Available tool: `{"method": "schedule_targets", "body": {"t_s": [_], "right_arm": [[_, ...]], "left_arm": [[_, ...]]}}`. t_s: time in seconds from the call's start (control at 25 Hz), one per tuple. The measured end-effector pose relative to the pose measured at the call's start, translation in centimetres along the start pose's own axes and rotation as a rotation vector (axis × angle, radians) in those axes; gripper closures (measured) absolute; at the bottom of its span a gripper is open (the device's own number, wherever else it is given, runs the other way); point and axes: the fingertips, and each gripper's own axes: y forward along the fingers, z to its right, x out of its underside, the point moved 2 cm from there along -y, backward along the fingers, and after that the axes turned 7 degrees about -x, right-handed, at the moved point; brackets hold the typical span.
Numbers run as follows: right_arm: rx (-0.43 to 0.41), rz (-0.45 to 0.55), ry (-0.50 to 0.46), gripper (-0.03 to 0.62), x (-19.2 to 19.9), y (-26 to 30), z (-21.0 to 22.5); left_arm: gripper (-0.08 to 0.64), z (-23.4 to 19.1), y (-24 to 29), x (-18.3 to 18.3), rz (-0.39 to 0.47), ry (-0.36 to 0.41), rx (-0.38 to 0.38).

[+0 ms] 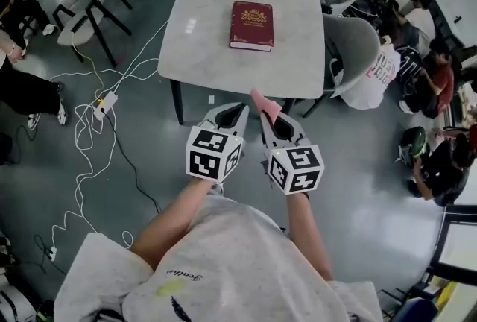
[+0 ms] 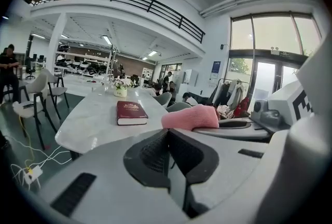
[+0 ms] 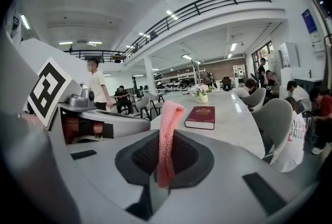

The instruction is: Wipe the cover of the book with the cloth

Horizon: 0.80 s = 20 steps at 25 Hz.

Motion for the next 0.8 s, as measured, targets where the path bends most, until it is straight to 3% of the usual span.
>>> {"method": "schedule_targets", "body": {"t_s": [0.8], "right_arm": [[0.080,-0.047,-0.023,0.572,-3.9,11.4,2.2]], "left_arm": [[0.552,-9.3,7.4,-4.5,-0.014,-0.002,0.102]]}}
